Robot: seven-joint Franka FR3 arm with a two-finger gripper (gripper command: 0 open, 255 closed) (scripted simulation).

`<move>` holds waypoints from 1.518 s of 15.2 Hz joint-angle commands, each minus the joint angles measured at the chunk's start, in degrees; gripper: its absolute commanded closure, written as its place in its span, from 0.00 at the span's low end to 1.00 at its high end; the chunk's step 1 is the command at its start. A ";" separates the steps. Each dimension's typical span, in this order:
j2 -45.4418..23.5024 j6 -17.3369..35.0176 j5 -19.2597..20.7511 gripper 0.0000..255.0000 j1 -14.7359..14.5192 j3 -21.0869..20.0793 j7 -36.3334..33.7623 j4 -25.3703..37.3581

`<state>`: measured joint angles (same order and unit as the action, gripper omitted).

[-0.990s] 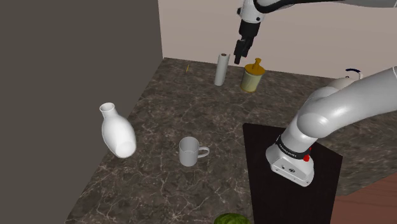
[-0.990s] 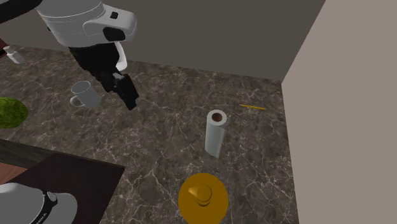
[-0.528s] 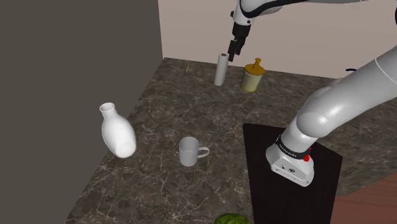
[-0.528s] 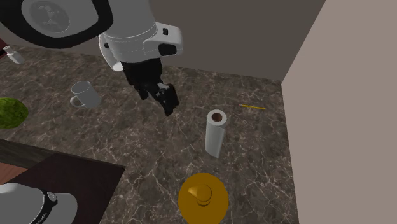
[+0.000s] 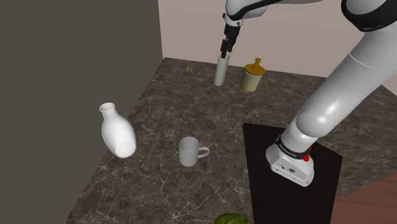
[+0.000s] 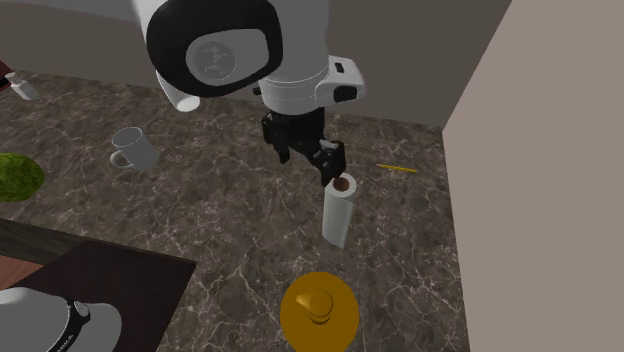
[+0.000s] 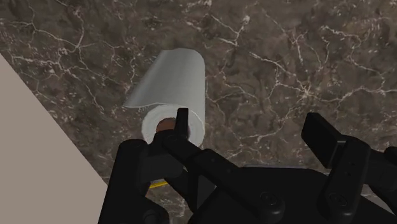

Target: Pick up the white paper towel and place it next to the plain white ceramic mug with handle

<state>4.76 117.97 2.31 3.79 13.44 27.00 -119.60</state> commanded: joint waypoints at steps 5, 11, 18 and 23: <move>-12.30 2.07 -3.49 0.00 1.85 1.78 6.25 11.26; -14.27 6.20 -4.15 0.00 2.06 1.68 6.69 9.04; -14.86 7.27 -4.35 0.00 2.12 1.65 6.82 8.53; -14.86 7.25 -4.35 1.00 2.12 1.65 6.82 8.55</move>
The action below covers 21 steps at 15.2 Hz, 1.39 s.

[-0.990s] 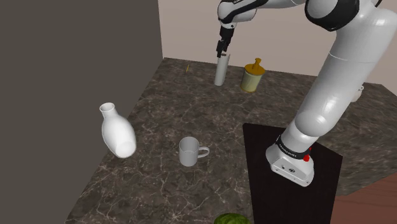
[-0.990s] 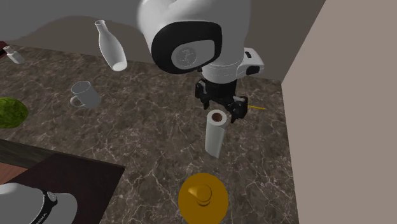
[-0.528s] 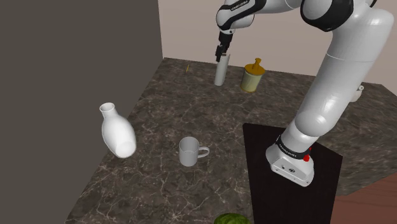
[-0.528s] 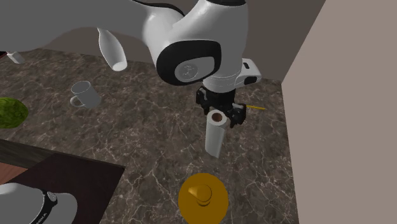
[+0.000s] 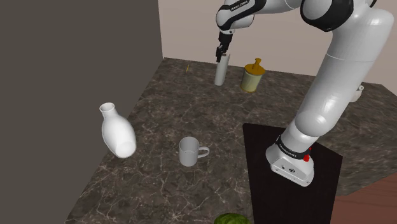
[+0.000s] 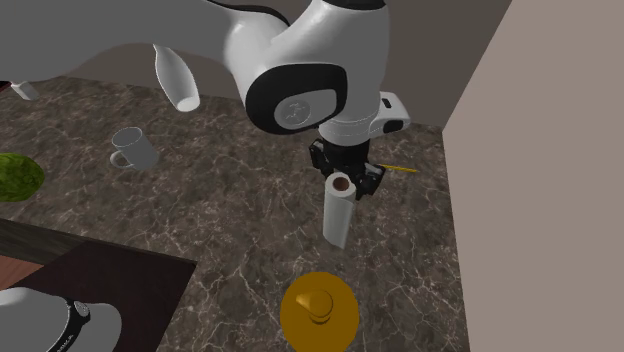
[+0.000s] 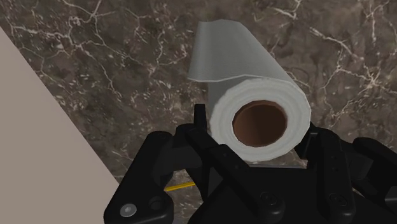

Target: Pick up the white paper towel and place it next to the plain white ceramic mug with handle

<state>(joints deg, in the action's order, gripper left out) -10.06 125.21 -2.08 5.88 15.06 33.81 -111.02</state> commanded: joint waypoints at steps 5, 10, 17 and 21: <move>-0.01 -0.01 0.05 1.00 0.02 0.04 -0.01 -0.03; 0.84 -2.09 0.34 1.00 -0.03 0.09 -0.17 1.23; 2.48 -7.11 0.89 1.00 -0.13 0.18 -0.49 4.67; 3.17 -10.03 1.11 1.00 -0.16 0.21 -0.60 6.93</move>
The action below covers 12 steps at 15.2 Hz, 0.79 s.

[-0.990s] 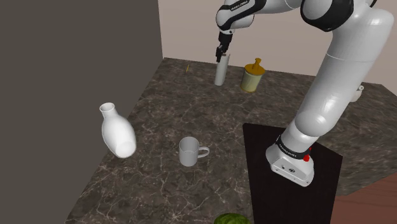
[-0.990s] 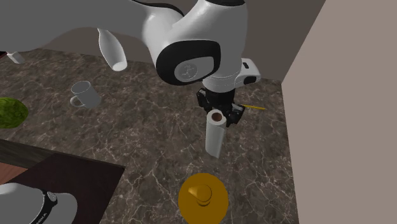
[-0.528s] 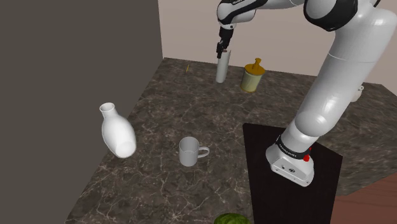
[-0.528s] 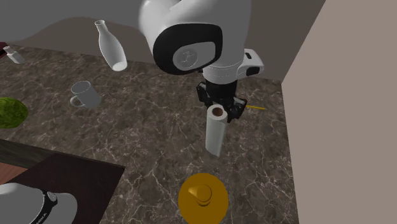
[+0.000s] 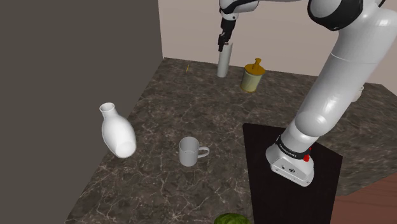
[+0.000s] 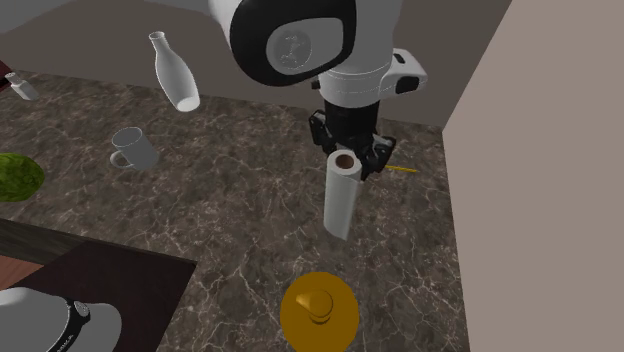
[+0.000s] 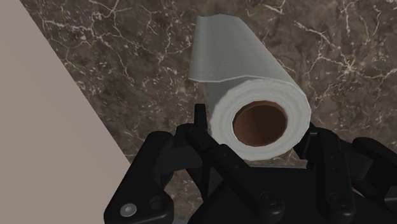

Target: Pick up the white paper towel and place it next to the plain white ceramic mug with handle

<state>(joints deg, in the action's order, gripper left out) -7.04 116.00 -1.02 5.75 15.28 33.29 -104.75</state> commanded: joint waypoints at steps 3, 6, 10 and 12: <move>0.54 -3.04 0.18 1.00 -0.04 0.01 -0.13 2.49; 0.81 -5.28 0.27 1.00 -0.05 0.02 -0.17 4.47; 1.00 -8.31 0.33 1.00 -0.03 0.05 -0.18 7.32; 1.01 -9.84 0.33 1.00 -0.01 0.06 -0.17 8.84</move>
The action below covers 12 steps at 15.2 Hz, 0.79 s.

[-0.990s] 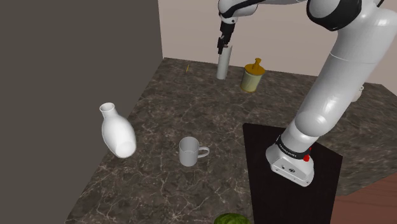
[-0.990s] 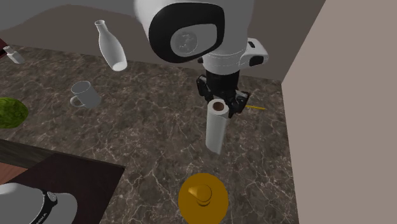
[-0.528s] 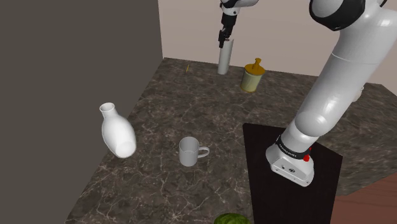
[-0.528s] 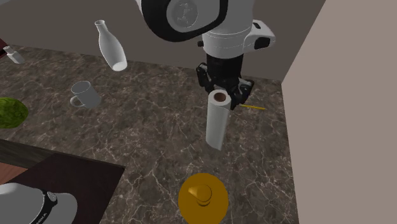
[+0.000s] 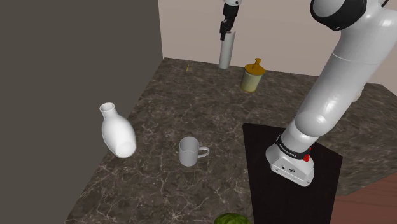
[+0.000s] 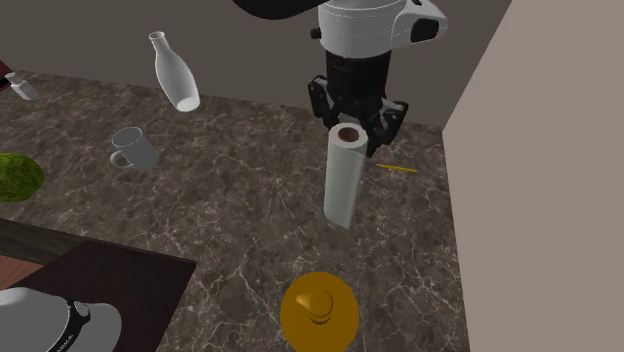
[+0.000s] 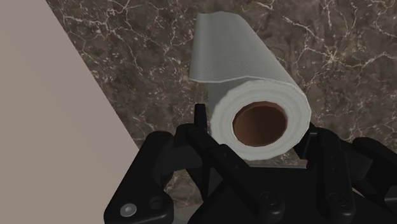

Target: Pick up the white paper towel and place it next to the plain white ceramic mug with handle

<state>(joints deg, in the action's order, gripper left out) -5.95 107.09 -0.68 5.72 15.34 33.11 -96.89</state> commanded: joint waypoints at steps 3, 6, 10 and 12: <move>-0.16 -3.27 -0.04 1.00 0.05 0.03 0.04 3.40; -0.37 -5.65 -0.10 1.00 0.10 0.06 0.10 5.99; -0.88 -8.90 -0.24 1.00 0.21 0.11 0.22 9.73; -1.23 -10.57 -0.35 1.00 0.29 0.15 0.29 11.74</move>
<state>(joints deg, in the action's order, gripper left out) -7.19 97.29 -1.02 5.99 15.47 33.39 -85.89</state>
